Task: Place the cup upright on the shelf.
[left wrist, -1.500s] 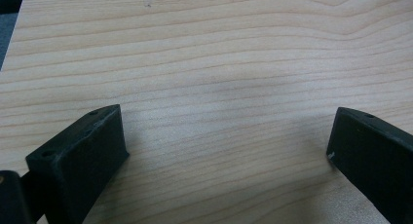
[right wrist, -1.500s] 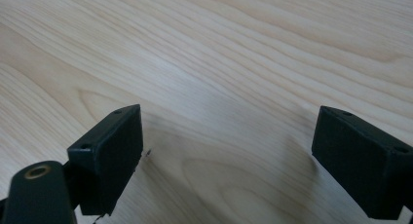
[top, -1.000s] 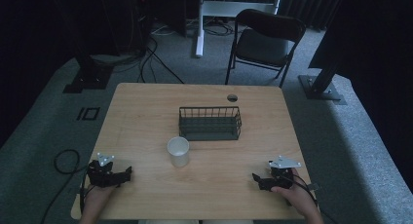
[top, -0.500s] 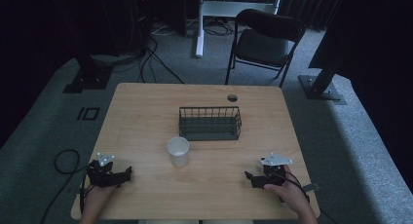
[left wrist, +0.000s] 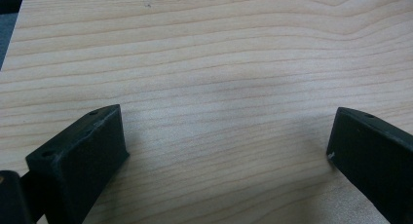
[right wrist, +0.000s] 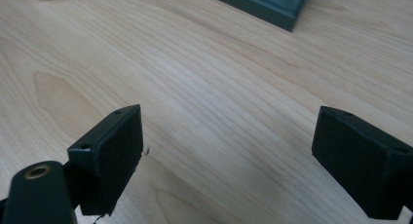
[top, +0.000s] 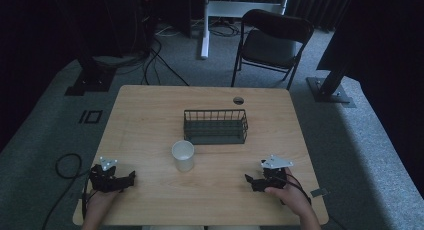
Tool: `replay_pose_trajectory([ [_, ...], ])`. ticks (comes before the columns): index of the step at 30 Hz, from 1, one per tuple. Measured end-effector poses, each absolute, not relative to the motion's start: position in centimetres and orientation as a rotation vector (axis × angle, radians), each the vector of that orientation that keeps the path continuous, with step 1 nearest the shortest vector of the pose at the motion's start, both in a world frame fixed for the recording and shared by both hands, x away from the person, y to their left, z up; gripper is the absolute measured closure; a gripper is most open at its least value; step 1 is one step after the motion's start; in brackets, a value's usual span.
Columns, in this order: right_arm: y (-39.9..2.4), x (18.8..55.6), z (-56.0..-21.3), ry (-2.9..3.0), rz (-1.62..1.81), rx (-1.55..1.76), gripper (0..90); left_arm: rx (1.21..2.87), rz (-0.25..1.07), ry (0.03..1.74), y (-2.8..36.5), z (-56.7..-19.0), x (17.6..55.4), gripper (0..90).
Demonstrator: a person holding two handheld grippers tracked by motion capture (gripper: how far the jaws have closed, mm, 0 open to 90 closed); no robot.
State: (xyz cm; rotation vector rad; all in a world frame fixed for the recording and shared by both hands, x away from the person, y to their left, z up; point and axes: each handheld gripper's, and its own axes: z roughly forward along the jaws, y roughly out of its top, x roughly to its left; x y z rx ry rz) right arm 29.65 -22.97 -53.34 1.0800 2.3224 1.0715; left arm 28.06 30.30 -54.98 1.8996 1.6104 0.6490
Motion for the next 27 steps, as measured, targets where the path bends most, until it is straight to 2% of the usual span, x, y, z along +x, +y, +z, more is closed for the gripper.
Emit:
replay_pose_trajectory([
  [27,-18.7,30.5,-52.9,2.362,1.158,0.997,11.3,1.901,0.649,1.61,30.3,-55.0,28.1,0.9],
])
